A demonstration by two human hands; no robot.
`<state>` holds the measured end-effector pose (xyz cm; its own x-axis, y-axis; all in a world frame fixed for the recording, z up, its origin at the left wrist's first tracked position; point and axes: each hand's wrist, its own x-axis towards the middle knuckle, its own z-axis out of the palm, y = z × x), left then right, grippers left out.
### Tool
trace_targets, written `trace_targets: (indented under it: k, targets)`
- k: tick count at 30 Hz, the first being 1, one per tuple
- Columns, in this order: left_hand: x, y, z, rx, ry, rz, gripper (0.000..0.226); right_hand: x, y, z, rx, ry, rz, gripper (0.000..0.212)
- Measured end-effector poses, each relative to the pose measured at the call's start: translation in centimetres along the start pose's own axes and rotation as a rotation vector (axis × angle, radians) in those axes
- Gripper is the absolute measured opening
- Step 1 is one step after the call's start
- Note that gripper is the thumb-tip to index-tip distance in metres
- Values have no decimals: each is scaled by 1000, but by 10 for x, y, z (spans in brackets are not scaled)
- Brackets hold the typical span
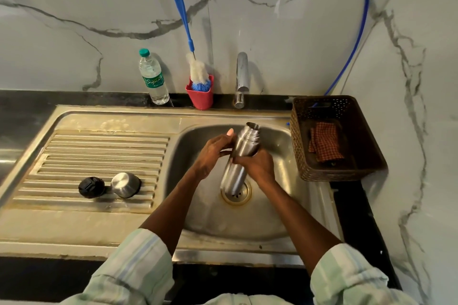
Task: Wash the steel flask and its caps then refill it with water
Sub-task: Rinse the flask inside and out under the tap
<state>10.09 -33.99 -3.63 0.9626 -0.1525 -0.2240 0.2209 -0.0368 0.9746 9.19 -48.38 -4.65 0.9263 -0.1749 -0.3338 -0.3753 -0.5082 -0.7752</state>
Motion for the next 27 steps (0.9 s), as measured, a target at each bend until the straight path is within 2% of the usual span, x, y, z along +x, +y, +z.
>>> trace_targets:
  k: [2, 5, 8, 11, 15, 17, 20, 22, 24, 27]
  targets:
    - [-1, 1, 1, 6, 18, -5, 42, 0, -1, -1, -64, 7, 5, 59]
    - [-4, 2, 1, -2, -3, 1, 31, -3, 3, 1, -5, -3, 52, 64]
    - [-5, 2, 0, -12, 11, 6, 33, -3, 6, 0, -82, 22, 16, 62]
    - [-4, 0, 1, -8, -5, -5, 37, -5, 8, 1, 13, 11, 43, 65]
    - [-5, 1, 2, -1, -5, 7, 47, -7, 6, 2, -52, 21, 15, 64]
    - [-5, 1, 2, -1, -13, 4, 44, -9, 5, 3, -1, 16, 24, 66]
    - [-6, 1, 1, -11, 0, 9, 37, -9, 2, 2, -90, 27, -13, 63]
    - [-5, 0, 0, -7, -14, 8, 39, -8, 1, 2, -36, -10, 14, 63]
    - [-4, -1, 0, -4, -9, 8, 42, -7, 1, 1, -35, 19, 22, 60]
    - [-4, 5, 1, 12, 7, 9, 31, -6, -2, -1, -60, 8, 10, 58]
